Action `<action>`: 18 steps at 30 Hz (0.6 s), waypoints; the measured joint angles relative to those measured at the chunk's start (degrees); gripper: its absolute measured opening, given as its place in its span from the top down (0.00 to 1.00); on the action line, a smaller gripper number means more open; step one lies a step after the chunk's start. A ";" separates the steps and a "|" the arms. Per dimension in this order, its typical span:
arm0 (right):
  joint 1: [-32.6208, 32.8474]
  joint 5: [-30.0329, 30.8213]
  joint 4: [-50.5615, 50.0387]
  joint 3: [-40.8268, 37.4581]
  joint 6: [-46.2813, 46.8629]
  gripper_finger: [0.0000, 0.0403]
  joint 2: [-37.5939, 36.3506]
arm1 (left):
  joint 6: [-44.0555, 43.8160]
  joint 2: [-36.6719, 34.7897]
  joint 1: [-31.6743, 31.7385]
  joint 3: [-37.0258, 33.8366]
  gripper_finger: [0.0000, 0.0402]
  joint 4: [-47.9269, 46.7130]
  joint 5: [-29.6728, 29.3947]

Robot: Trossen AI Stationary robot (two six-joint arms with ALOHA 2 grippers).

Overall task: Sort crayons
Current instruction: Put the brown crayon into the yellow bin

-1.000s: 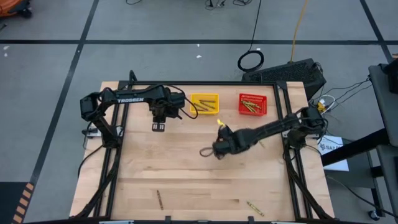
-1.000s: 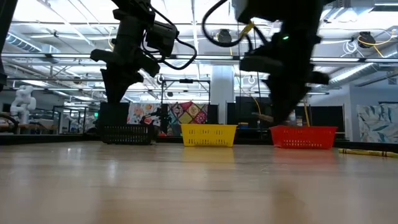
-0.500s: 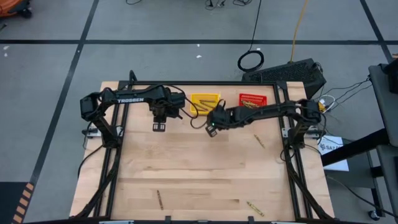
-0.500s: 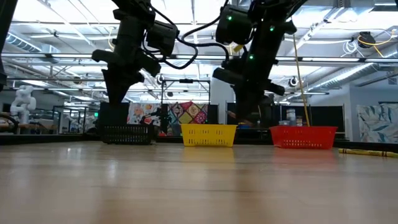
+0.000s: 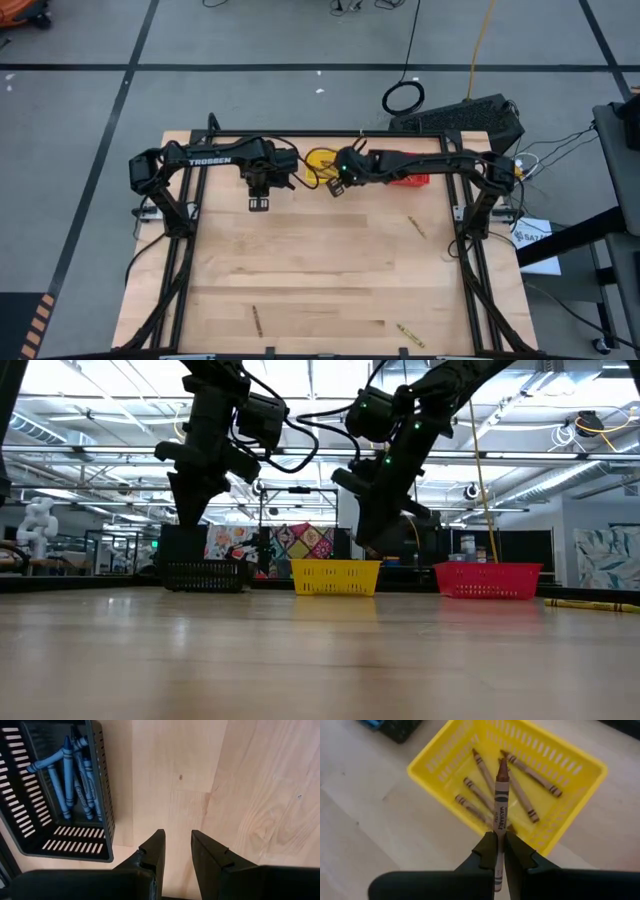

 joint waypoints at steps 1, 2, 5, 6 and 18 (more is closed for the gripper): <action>-0.65 -0.39 0.23 0.00 -0.41 1.00 0.00 | -0.01 0.00 -0.01 -0.01 0.79 0.00 0.00; -1.23 -0.69 0.46 0.00 -0.88 1.00 0.00 | -0.13 0.00 -0.01 0.00 0.79 0.00 0.00; -2.92 -1.82 1.50 0.00 -2.17 1.00 0.00 | -1.95 0.00 -0.01 -0.02 0.79 -0.02 0.00; -3.41 -1.87 1.71 0.00 -2.70 1.00 0.00 | -2.57 0.00 -0.01 0.00 0.79 -0.08 0.00; -8.17 -9.36 5.72 0.00 -10.15 0.99 0.00 | -5.91 0.00 -4.16 0.00 0.79 0.04 0.31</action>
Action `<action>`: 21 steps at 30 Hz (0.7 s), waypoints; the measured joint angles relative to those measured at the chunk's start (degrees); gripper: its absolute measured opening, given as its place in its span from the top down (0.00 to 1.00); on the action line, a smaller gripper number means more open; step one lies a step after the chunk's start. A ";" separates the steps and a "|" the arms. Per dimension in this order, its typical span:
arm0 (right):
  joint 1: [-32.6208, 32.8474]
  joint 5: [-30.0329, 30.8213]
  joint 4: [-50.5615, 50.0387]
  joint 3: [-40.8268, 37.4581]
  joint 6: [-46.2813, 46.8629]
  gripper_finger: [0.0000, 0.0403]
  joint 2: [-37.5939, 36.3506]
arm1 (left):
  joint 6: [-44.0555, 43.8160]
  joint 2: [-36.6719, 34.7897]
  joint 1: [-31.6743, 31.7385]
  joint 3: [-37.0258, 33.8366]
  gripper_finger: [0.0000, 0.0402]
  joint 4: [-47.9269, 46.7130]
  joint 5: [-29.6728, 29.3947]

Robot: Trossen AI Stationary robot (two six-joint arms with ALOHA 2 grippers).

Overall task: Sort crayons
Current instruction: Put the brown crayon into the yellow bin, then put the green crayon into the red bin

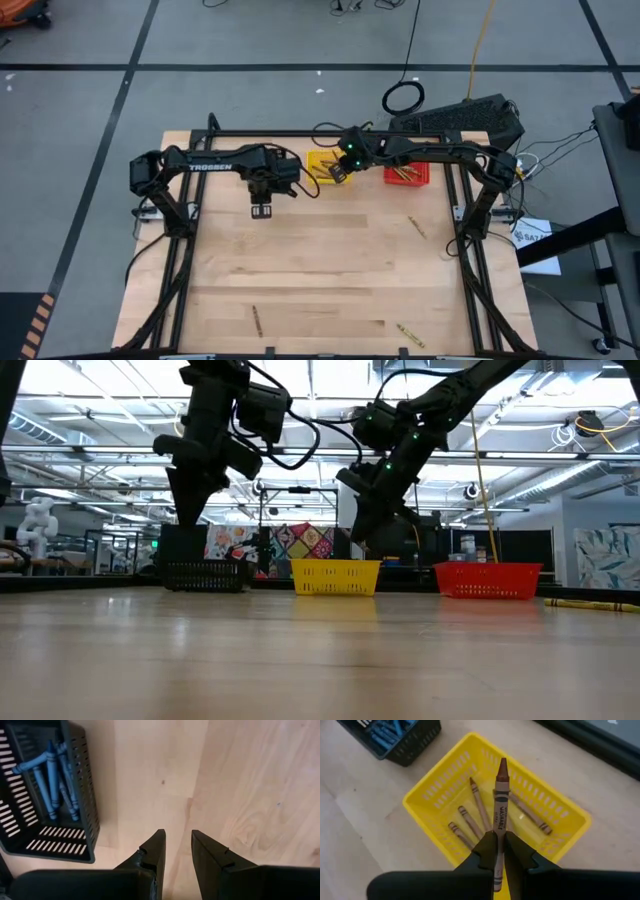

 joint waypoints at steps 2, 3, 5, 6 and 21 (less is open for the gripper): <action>-0.52 -0.02 -0.02 0.00 -0.49 0.99 0.00 | -0.06 0.00 -0.89 0.00 0.79 0.00 0.00; -0.76 -0.05 -0.13 0.00 -0.63 0.99 0.00 | -0.08 0.00 -1.29 0.00 0.79 0.00 0.00; -1.11 -1.07 -0.12 0.00 -0.91 0.98 0.00 | -0.17 0.00 -1.92 0.00 0.79 0.00 0.00; -1.23 -2.19 -0.12 0.00 -1.44 0.98 0.00 | -0.66 0.00 -2.23 0.00 0.79 -0.01 0.00; -1.24 -4.18 -0.15 0.00 -4.69 0.81 0.00 | -3.01 0.00 -3.30 -0.01 0.79 0.07 0.42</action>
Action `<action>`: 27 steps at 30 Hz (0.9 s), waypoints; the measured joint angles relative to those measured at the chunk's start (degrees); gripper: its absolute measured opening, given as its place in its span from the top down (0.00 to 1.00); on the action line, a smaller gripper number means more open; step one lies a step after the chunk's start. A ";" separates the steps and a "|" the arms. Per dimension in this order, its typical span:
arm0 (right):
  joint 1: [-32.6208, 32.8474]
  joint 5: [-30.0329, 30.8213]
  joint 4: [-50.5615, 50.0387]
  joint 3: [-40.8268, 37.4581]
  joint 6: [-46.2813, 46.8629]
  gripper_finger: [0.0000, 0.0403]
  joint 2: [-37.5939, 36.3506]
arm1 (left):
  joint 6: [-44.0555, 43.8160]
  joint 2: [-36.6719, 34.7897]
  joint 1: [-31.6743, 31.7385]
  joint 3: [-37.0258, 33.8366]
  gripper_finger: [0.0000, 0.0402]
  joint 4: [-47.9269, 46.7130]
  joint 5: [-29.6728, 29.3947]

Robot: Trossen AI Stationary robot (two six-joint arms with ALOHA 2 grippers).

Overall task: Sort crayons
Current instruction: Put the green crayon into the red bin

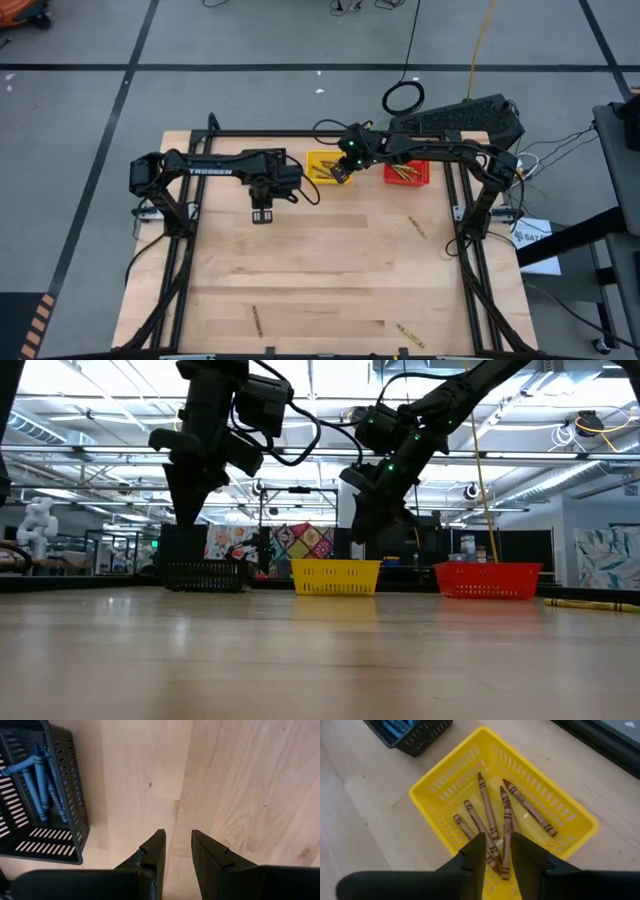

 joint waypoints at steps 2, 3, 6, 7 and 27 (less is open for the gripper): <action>0.00 -0.02 0.00 0.00 0.00 0.79 0.02 | -0.04 0.00 0.00 0.01 0.79 0.00 0.00; 0.00 -0.03 -0.01 0.00 -0.02 0.77 0.02 | -0.07 0.00 0.00 0.01 0.79 -0.02 0.00; 0.06 -0.09 -2.19 0.00 -0.73 0.74 -0.89 | -0.82 0.00 -0.32 0.01 0.79 -0.40 0.00; 0.15 -0.14 -3.19 0.00 -1.20 0.74 -1.63 | -1.75 0.00 -0.58 0.01 0.79 -0.70 0.00; 10.82 0.02 -29.41 0.04 6.99 0.72 -25.76 | -23.41 0.04 -26.08 -9.06 0.79 -4.78 0.13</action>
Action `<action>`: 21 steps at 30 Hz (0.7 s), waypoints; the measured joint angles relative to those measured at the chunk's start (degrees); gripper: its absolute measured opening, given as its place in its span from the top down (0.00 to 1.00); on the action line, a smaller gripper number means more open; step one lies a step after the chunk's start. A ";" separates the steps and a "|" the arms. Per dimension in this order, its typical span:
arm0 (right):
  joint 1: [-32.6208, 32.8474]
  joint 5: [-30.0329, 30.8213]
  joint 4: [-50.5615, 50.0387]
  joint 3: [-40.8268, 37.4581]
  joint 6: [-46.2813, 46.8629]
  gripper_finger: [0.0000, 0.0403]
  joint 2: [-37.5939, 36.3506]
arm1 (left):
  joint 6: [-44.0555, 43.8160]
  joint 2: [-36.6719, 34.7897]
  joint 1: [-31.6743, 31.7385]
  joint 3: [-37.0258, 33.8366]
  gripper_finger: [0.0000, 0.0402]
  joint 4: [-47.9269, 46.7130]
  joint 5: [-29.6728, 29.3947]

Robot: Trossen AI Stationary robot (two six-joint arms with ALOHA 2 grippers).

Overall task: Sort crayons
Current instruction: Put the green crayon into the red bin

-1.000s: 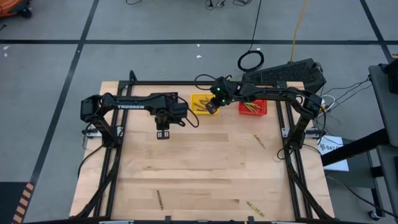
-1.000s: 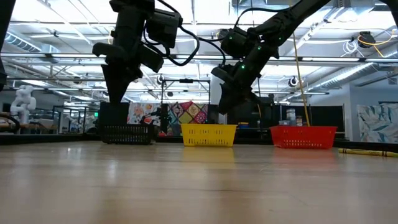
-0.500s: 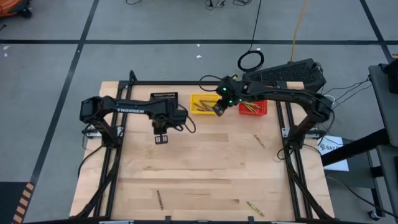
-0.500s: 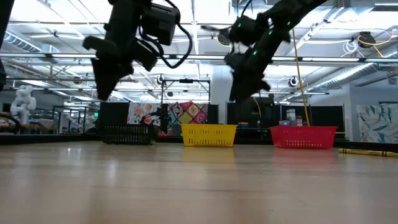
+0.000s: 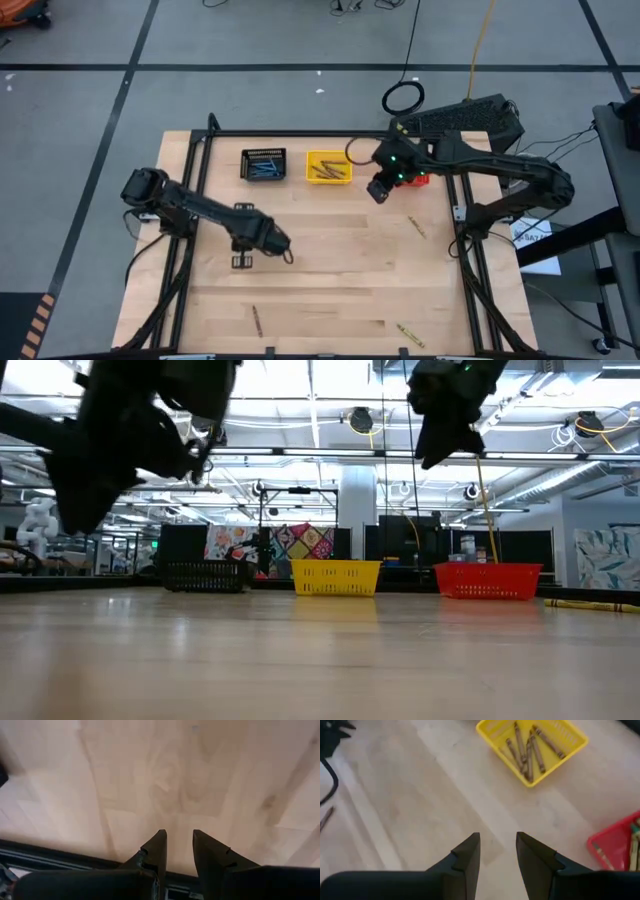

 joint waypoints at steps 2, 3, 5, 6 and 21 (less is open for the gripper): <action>1.64 0.90 -0.85 0.00 0.70 0.72 -0.57 | -1.55 -0.02 -2.51 0.06 0.79 0.38 0.11; 2.43 1.73 -0.96 0.00 0.77 0.72 -0.62 | -2.10 -0.02 -3.73 0.06 0.79 0.73 0.75; 3.76 3.15 -1.93 0.00 0.80 0.72 -0.54 | -3.72 -0.02 -5.88 0.06 0.79 1.99 3.10; 4.32 3.68 -2.34 0.00 1.16 0.72 -0.50 | -5.09 -0.02 -6.95 0.06 0.79 2.82 4.10; 13.03 5.07 -19.43 -0.27 14.52 0.72 -0.21 | -11.10 -0.02 -14.01 0.06 0.79 7.20 9.09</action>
